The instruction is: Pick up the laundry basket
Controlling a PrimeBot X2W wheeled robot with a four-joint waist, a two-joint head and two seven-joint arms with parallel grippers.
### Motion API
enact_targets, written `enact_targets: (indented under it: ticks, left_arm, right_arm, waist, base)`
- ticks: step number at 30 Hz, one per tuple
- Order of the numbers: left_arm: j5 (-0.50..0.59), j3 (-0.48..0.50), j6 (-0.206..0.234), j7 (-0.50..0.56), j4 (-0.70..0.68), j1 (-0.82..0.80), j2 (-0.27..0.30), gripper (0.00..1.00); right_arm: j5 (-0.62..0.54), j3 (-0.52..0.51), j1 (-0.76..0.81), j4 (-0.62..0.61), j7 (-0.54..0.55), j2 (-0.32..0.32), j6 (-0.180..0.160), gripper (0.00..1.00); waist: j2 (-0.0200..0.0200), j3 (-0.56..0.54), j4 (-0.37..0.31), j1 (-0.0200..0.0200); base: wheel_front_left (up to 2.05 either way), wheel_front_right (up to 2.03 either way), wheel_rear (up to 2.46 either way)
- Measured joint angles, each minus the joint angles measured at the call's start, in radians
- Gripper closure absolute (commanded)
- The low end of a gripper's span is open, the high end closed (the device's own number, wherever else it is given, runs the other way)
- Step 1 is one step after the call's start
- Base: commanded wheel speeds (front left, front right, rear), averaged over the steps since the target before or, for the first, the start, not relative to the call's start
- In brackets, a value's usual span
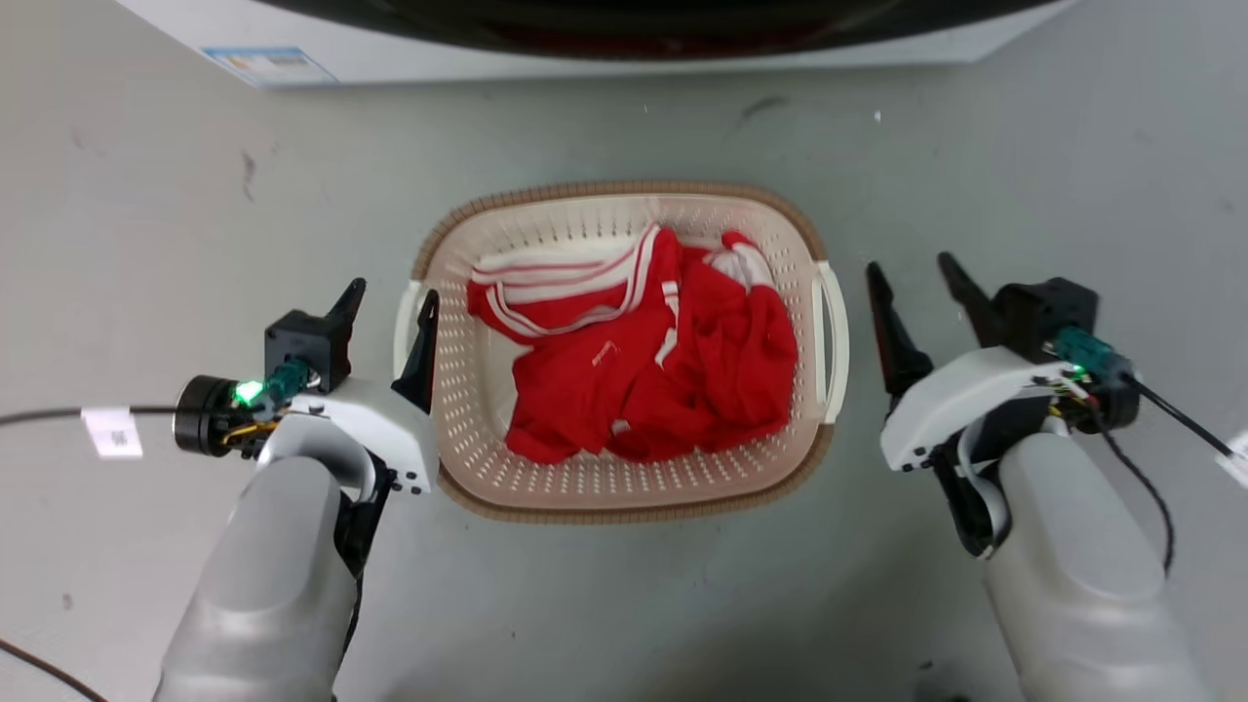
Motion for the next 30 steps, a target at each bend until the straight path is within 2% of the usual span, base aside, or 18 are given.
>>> enact_targets:
  ticks: [3, 9, 17, 23, 30]
  left_arm:
    - [-0.038, -0.044, 0.000, 0.015, 0.092, -0.046, 0.017, 0.00]
    - [-0.102, -0.123, 0.000, 0.023, 0.201, -0.139, 0.039, 0.00]
    - [-0.172, -0.230, 0.000, 0.068, 0.302, -0.239, 0.033, 0.00]
    - [-0.225, -0.305, 0.000, 0.121, 0.347, -0.287, 0.024, 0.00]
    - [-0.297, -0.389, 0.000, 0.174, 0.364, -0.313, 0.032, 0.00]
  right_arm:
    - [0.023, 0.044, -0.051, 0.098, 0.016, 0.000, 0.000, 0.00]
    - [0.159, 0.155, -0.165, 0.240, 0.071, 0.000, 0.000, 0.00]
    - [0.220, 0.256, -0.300, 0.404, 0.185, 0.001, 0.000, 0.00]
    - [0.263, 0.306, -0.361, 0.494, 0.296, 0.001, 0.000, 0.00]
    - [0.265, 0.341, -0.418, 0.548, 0.323, 0.001, 0.000, 0.00]
  waist:
    - [0.0000, 0.040, -0.008, 0.0000]
    - [0.0000, 0.101, -0.019, 0.0000]
    - [0.0000, 0.148, 0.004, -0.0001]
    - [0.0000, 0.171, 0.026, -0.0001]
    - [0.0000, 0.188, 0.035, -0.0001]
  base:
    - [0.00, 0.00, 0.00]
    - [0.00, 0.00, 0.00]
    - [0.00, 0.00, 0.00]
    - [0.00, 0.00, 0.00]
    - [0.00, 0.00, 0.00]
